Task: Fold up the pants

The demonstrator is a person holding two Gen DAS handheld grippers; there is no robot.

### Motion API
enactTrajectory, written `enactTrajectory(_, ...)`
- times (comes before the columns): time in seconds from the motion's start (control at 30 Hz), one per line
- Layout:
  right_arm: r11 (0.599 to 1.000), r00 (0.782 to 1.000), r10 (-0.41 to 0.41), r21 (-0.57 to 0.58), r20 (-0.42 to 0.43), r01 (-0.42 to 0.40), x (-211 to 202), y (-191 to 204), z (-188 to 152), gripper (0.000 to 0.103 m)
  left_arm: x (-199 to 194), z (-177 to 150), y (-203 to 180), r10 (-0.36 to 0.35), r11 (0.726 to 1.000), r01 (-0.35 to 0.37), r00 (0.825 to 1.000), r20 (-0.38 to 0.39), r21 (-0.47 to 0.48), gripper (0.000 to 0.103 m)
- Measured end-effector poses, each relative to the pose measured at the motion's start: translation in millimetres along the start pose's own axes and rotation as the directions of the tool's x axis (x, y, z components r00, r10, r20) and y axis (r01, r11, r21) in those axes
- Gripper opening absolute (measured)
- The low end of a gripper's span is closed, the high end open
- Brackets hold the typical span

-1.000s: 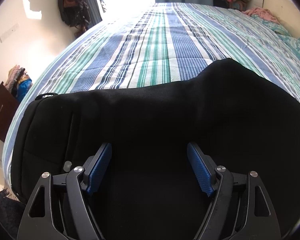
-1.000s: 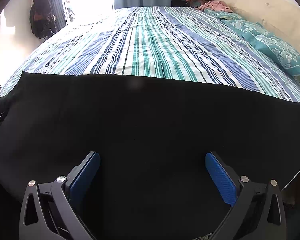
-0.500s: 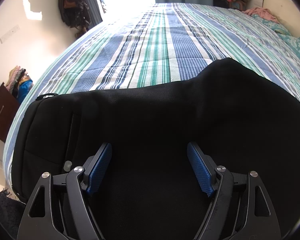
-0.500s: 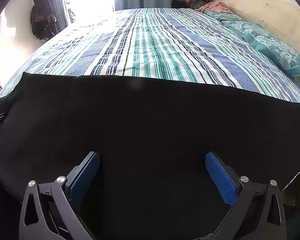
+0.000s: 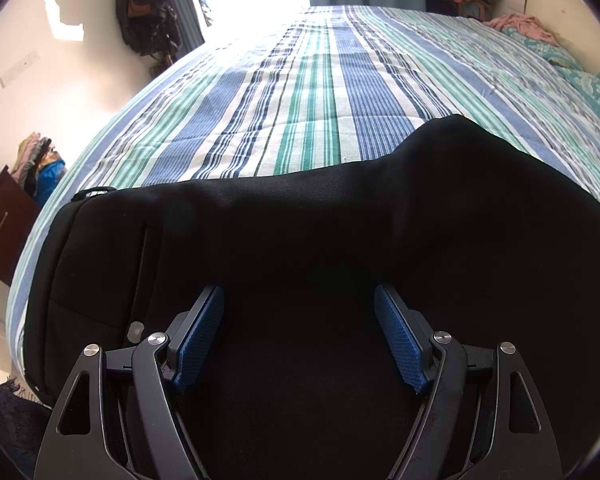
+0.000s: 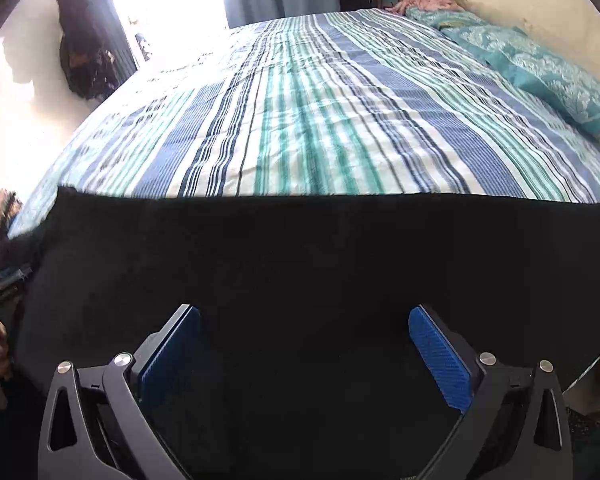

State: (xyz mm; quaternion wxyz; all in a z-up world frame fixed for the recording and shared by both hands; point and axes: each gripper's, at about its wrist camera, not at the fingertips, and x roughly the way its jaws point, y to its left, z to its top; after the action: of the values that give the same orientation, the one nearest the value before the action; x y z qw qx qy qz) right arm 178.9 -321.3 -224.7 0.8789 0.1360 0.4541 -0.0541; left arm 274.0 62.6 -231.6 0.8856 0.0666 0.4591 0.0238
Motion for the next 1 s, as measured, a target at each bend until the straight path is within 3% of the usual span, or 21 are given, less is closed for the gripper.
enactTrajectory(0.1, 0.994, 0.997, 0.021, 0.103, 0.07, -0.028, -32, -62, 33, 0.103, 0, 0, 0, 0.002, 1.0, -0.002, 1.0, 0.001, 0.0, 0.079)
enactTrajectory(0.23, 0.986, 0.984, -0.076, 0.159, 0.16, 0.05, -82, -171, 74, 0.103, -1, -1, -1, 0.007, 1.0, -0.007, 1.0, 0.003, 0.0, 0.079)
enactTrajectory(0.33, 0.976, 0.986, -0.122, 0.195, 0.118, 0.097, -97, -254, 81, 0.1, -1, -1, -1, 0.012, 1.0, -0.012, 1.0, 0.006, 0.0, 0.079)
enactTrajectory(0.43, 0.974, 0.997, -0.072, 0.214, 0.007, 0.069, -87, -306, 70, 0.071, -1, -2, -1, 0.012, 1.0, -0.012, 1.0, 0.009, -0.001, 0.079)
enactTrajectory(0.47, 0.975, 0.999, -0.037, 0.221, -0.016, 0.04, -81, -315, 66, 0.058, -1, -2, -1, 0.013, 1.0, -0.013, 1.0, 0.008, -0.001, 0.079)
enactTrajectory(0.5, 0.974, 0.999, -0.009, 0.226, -0.032, 0.015, -76, -320, 63, 0.056, -1, -2, -1, 0.014, 1.0, -0.014, 1.0, 0.007, -0.001, 0.079)
enactTrajectory(0.6, 0.982, 0.998, 0.042, 0.186, -0.052, -0.031, -60, -318, 57, 0.056, -1, -2, -1, 0.018, 1.0, -0.018, 1.0, 0.005, -0.003, 0.079)
enactTrajectory(0.8, 0.99, 0.992, 0.025, 0.142, -0.121, -0.007, -30, -331, 49, 0.055, -1, -2, 0, 0.01, 1.0, -0.01, 1.0, 0.009, -0.007, 0.079)
enactTrajectory(0.87, 0.983, 0.99, 0.083, 0.171, -0.117, -0.062, -28, -339, 46, 0.057, -1, -3, -1, 0.012, 1.0, -0.012, 1.0, 0.015, -0.007, 0.079)
enactTrajectory(0.93, 0.968, 0.974, 0.181, 0.2, -0.136, -0.152, -24, -343, 45, 0.057, -2, -4, -1, 0.013, 1.0, -0.013, 1.0, 0.022, -0.009, 0.079)
enactTrajectory(1.0, 0.961, 0.96, 0.227, 0.195, -0.165, -0.194, -21, -341, 46, 0.057, -2, -4, -1, 0.013, 1.0, -0.013, 1.0, 0.026, -0.011, 0.079)
